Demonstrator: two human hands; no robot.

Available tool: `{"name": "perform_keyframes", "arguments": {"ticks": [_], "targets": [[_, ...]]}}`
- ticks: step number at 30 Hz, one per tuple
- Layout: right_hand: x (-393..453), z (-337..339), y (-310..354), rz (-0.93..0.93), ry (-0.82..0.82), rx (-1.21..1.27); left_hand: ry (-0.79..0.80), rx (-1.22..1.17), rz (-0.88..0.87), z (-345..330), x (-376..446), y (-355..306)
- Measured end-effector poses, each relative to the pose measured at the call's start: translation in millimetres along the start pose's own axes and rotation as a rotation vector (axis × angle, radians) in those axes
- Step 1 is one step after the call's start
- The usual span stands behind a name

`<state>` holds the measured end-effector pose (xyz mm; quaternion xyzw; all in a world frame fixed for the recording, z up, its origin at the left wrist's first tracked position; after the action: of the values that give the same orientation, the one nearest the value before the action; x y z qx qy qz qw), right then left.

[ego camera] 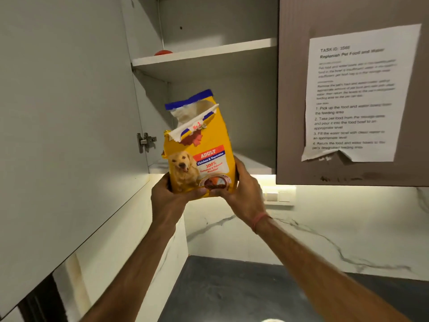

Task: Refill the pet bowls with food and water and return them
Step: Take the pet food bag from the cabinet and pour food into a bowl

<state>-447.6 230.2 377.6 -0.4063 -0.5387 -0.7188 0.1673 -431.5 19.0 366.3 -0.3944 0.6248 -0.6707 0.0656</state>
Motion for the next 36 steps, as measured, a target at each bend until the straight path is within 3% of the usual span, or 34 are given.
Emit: {"name": "perform_keyframes", "arguments": {"ticks": [8, 21, 29, 36], "targets": [[-67, -2, -35, -0.086, 0.028, -0.086, 0.043, 0.039, 0.032, 24, -41, 46], [-248, -38, -119, -0.466, 0.169, -0.23, 0.307, 0.267, 0.294, 89, -121, 218], [-346, -42, -152, -0.653, 0.275, -0.333, 0.327, 0.414, 0.363, 113, -190, 288], [-377, -32, -187, -0.755, 0.368, -0.477, 0.37, 0.477, 0.389, 112, -225, 321]]}}
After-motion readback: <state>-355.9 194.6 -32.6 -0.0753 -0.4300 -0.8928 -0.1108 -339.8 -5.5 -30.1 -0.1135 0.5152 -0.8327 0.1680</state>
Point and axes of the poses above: each hand's wrist, its own x-axis towards the middle knuckle, its own z-axis out of the back of the hand, y = z × x, the point moved 3 cm from there along x, towards the middle knuckle, and after that the axes turned 13 degrees about -y, right-handed, at the moved point
